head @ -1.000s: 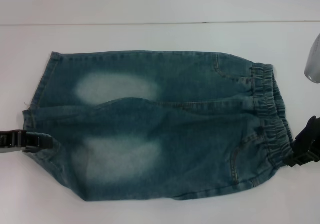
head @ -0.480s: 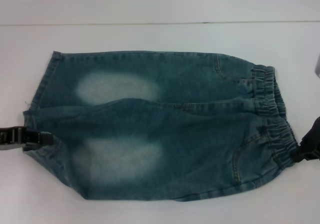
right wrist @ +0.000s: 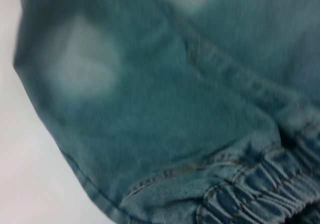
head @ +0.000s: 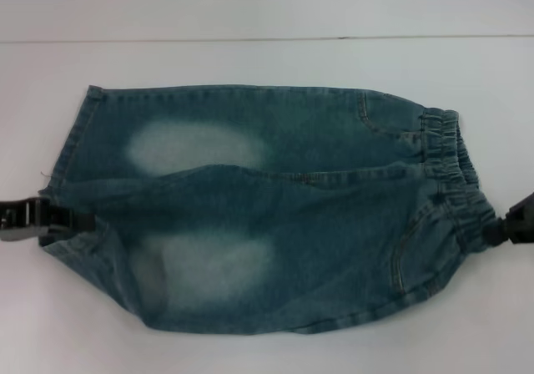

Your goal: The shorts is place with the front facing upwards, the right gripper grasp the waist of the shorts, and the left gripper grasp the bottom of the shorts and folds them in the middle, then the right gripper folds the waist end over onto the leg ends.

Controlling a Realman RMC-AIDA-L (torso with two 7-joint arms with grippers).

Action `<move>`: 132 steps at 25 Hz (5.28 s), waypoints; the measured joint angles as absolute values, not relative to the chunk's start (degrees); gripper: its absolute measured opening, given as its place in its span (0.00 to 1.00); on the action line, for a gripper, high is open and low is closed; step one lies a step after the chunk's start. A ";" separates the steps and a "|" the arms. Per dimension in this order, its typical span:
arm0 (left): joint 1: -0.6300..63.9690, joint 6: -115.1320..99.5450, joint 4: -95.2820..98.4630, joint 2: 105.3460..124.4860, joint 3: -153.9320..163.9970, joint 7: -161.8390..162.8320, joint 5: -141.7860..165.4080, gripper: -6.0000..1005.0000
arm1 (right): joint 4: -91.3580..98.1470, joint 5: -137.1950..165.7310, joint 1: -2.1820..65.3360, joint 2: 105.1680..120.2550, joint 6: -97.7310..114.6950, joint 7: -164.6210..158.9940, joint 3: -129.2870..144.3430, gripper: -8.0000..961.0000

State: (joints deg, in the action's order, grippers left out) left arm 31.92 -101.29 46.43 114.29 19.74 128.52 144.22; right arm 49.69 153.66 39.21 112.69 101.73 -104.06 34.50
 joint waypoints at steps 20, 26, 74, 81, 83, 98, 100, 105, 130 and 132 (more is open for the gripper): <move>34.78 -85.51 42.74 111.75 14.59 129.60 138.00 0.01 | 36.89 136.33 35.41 109.13 89.23 -103.95 22.40 0.04; 35.04 -80.59 42.00 111.95 14.99 128.65 135.34 0.01 | 33.47 132.66 35.40 109.37 82.96 -104.30 22.29 0.04; 39.06 -54.09 31.86 116.75 16.77 105.20 118.84 0.04 | 29.42 125.94 41.40 115.53 59.66 -91.65 25.42 0.06; 37.89 -52.49 31.58 117.31 17.20 105.47 118.82 0.27 | 28.95 125.94 40.92 115.64 57.35 -91.74 25.29 0.25; 37.58 -53.01 31.69 117.43 17.27 105.44 118.81 0.37 | 28.94 125.94 40.80 115.67 56.83 -91.75 25.11 0.35; 32.92 -71.81 35.72 118.04 17.42 98.06 116.55 0.87 | 34.04 124.03 38.52 114.56 63.00 -97.45 24.58 0.95; 32.13 -76.44 36.30 118.04 17.50 96.17 116.63 0.91 | 35.55 123.66 37.96 114.06 65.69 -99.11 24.79 0.95; 30.74 -85.94 38.07 118.03 20.41 93.72 117.06 0.93 | 38.43 123.94 37.15 112.17 72.48 -103.33 25.22 0.95; 30.39 -97.13 40.62 118.74 32.97 90.13 117.25 0.93 | 52.52 144.63 43.36 108.67 92.40 -126.14 38.75 0.94; 30.68 -96.71 40.51 118.74 33.19 89.91 117.24 0.93 | 52.30 147.64 44.82 109.29 90.98 -128.12 40.21 0.94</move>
State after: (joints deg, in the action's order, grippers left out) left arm 30.68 -96.71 40.51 118.74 33.19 89.91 117.24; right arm 52.30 147.64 44.82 109.29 90.97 -128.12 40.21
